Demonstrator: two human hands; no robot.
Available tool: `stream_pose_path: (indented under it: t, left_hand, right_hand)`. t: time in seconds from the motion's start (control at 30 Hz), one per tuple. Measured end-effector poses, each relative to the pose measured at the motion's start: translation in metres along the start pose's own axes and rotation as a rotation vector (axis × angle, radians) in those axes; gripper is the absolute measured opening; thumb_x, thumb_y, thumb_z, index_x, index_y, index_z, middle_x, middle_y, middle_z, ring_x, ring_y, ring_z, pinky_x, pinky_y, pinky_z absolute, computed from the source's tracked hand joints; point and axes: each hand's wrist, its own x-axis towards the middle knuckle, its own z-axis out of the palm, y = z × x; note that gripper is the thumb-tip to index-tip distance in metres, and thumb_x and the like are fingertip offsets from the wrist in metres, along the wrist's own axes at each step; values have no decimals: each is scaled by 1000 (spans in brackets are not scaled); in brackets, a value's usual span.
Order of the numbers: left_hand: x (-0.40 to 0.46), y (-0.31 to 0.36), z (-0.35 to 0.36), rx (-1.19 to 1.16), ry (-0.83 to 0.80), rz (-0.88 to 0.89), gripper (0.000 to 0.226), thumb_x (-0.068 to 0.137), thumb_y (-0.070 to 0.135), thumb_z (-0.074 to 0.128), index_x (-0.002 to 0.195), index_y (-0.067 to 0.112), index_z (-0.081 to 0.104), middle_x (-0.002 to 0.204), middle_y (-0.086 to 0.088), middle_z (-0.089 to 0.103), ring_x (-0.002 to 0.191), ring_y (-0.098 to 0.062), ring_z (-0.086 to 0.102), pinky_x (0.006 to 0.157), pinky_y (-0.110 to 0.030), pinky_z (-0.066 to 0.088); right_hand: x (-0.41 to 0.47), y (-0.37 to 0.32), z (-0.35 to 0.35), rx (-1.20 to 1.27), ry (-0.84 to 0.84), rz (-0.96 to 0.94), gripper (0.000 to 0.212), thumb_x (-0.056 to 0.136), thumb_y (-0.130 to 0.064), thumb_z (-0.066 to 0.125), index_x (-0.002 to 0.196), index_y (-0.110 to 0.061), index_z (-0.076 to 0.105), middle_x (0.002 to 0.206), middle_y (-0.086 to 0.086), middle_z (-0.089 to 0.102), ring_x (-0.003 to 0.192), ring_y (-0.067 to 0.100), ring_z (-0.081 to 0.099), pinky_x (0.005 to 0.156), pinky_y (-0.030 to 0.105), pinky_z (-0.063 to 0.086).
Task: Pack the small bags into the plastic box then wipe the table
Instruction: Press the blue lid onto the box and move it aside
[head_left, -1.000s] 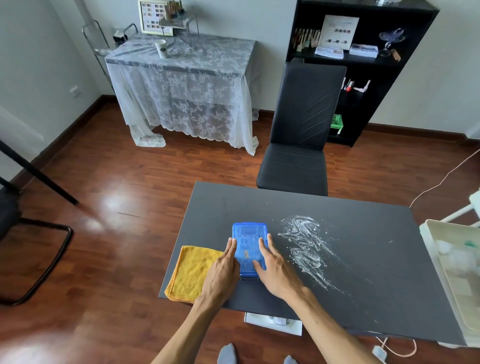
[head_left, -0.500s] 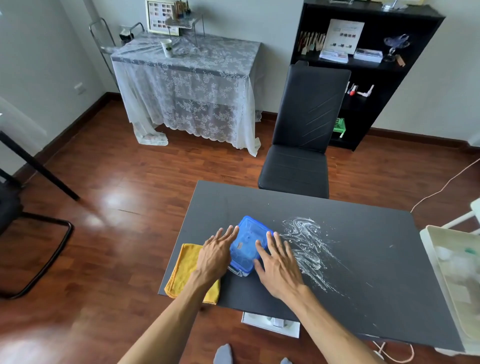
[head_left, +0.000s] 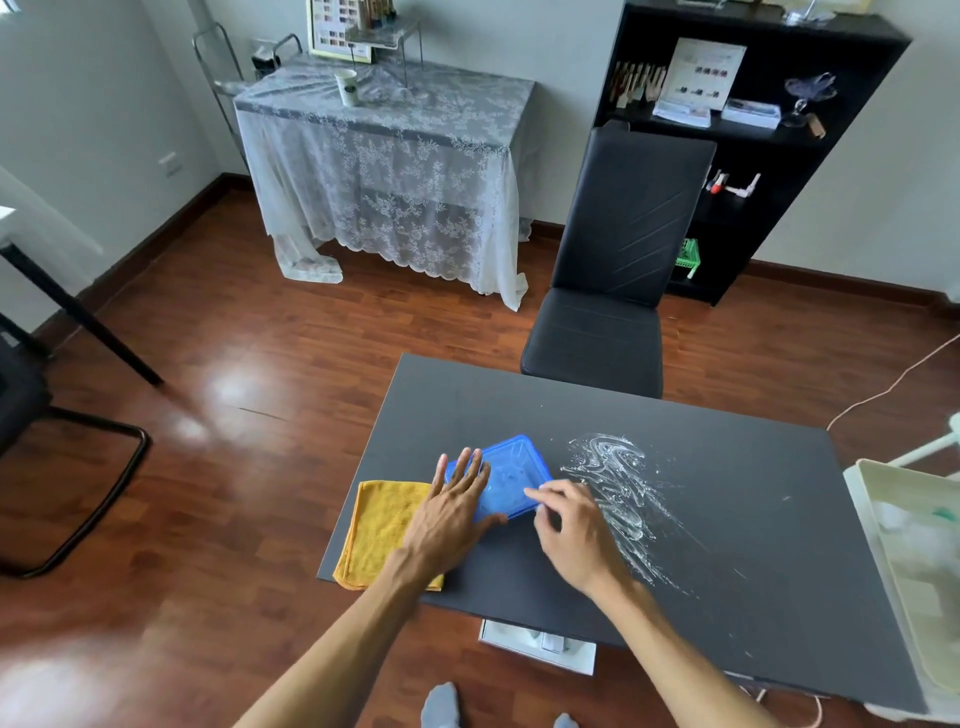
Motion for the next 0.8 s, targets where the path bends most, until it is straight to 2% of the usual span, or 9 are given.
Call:
stream_pose_path:
  t: [0.07, 0.1, 0.2, 0.27, 0.4, 0.5, 0.57, 0.67, 0.8]
  left_hand:
    - [11, -8, -14, -15, -86, 78, 78, 96, 57, 40, 153, 11, 15, 163, -6, 1, 148, -18, -13, 117, -39, -18]
    - [17, -11, -20, -42, -137, 104, 77, 96, 53, 44, 153, 11, 15, 163, -6, 0, 148, -18, -13, 117, -41, -17]
    - [26, -14, -32, -116, -234, 141, 76, 95, 44, 53, 153, 12, 17, 163, -5, -2, 148, -18, -13, 117, -42, -16]
    - [27, -15, -33, -143, -252, 138, 75, 95, 40, 55, 154, 14, 16, 163, -2, -4, 148, -16, -14, 116, -41, -17]
    - [27, -18, -29, -169, -241, 130, 75, 95, 40, 56, 154, 16, 15, 162, 0, -5, 147, -13, -15, 115, -40, -19]
    - [28, -22, -25, -177, -229, 135, 77, 94, 43, 56, 154, 17, 17, 162, 2, -4, 146, -10, -16, 113, -38, -20]
    - [29, -24, -22, -177, -215, 142, 77, 93, 46, 56, 154, 18, 17, 161, 4, -4, 145, -8, -17, 113, -38, -22]
    - [28, -26, -18, -178, -194, 146, 78, 93, 49, 54, 154, 19, 16, 159, 9, -7, 144, -6, -19, 115, -40, -21]
    - [30, -26, -16, -161, -183, 157, 78, 92, 52, 52, 154, 20, 15, 158, 10, -8, 144, -5, -19, 115, -39, -21]
  right_hand:
    - [13, 3, -5, 301, 129, 289, 29, 91, -4, 59, 111, -21, 73, 114, 4, 68, 97, 11, 63, 83, 16, 48]
    - [20, 5, -7, 438, 129, 453, 30, 94, -8, 58, 120, -21, 68, 122, 5, 66, 101, 12, 63, 86, 15, 47]
    - [34, 19, -5, 718, -169, 793, 48, 100, -27, 56, 145, -13, 46, 143, 5, 53, 127, 19, 53, 106, 36, 43]
    - [38, 24, -1, 851, -329, 886, 49, 100, -33, 55, 143, -13, 46, 143, 4, 54, 128, 21, 52, 101, 38, 43]
    - [39, 27, 4, 979, -309, 871, 41, 97, -19, 61, 136, -8, 53, 128, 4, 63, 107, 17, 59, 82, 29, 49]
    - [40, 28, 1, 940, -153, 831, 56, 94, -7, 63, 146, -5, 44, 138, 14, 56, 111, 19, 59, 91, 33, 52]
    - [40, 24, -2, 731, -139, 698, 56, 93, -7, 61, 147, -6, 44, 142, 14, 54, 121, 21, 59, 102, 29, 47]
    - [28, 12, 2, 353, -146, 470, 55, 94, -12, 58, 147, -8, 44, 142, 14, 56, 124, 25, 59, 103, 30, 46]
    - [8, 7, 16, 37, -145, 225, 54, 102, -14, 47, 152, -2, 31, 159, 12, 32, 146, 22, 34, 120, 26, 22]
